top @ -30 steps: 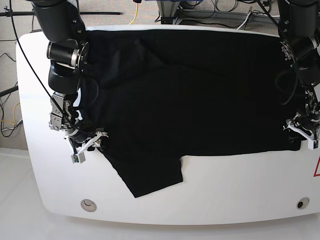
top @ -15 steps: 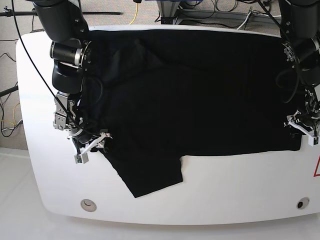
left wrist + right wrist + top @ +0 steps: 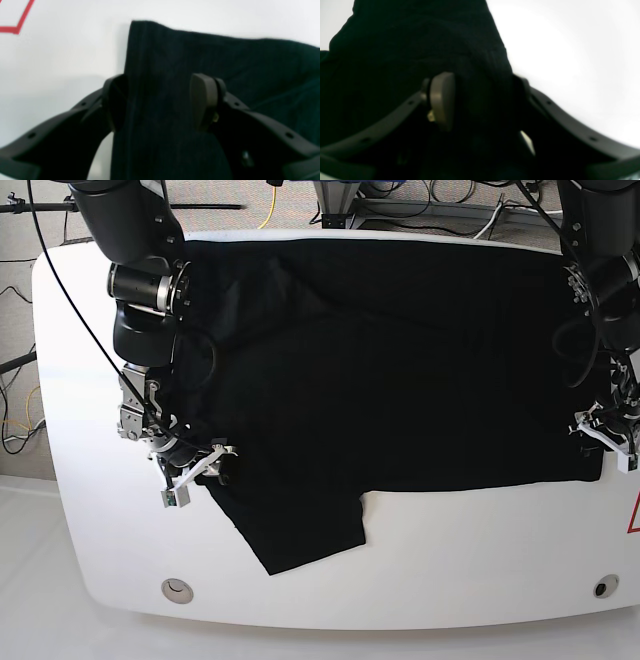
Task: Fold the T-shirt properly
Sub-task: 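Close both grippers on the black shirt's hem corners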
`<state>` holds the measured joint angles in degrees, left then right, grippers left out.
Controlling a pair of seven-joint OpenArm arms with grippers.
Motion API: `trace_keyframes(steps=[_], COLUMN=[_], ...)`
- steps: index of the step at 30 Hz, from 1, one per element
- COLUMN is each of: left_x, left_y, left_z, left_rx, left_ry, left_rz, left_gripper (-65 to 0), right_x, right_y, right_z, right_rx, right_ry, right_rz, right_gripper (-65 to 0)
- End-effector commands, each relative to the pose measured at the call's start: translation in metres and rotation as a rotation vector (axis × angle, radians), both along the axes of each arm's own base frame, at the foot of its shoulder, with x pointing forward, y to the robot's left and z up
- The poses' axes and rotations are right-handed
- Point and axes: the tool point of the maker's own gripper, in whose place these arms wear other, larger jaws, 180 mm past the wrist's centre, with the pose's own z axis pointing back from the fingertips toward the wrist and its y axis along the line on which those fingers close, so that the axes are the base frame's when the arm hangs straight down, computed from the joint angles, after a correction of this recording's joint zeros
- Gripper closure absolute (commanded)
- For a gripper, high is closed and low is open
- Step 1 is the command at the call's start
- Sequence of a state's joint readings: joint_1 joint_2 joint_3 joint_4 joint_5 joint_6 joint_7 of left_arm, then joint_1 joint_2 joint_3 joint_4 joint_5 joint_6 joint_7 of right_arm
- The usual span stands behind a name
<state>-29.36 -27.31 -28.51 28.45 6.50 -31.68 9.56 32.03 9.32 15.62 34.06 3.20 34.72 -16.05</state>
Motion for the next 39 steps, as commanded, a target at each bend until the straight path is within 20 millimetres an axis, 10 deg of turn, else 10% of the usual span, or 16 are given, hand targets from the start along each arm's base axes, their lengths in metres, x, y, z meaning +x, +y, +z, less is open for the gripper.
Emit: trace_keyframes(steps=[1,18,39], left_x=[0.014,0.008,0.005], left_y=[0.015,0.02,0.024], left_z=[0.03,0.023,0.012], left_rx=[0.03,0.042,0.054], left_ry=[-0.075,-0.058,-0.025], left_rz=[0.016,0.04,0.081], left_gripper=[-36.4,-36.6,-35.8], right_x=[0.003,-0.006,-0.006], right_y=[0.004,0.005,0.005], right_z=[0.005,-0.005,-0.005], right_rx=[-0.009,-0.016,-0.008], right_ry=[0.001,0.035,0.028], right_rz=[0.029,0.047,0.044], right_gripper=[-26.6,-1.6,0.0])
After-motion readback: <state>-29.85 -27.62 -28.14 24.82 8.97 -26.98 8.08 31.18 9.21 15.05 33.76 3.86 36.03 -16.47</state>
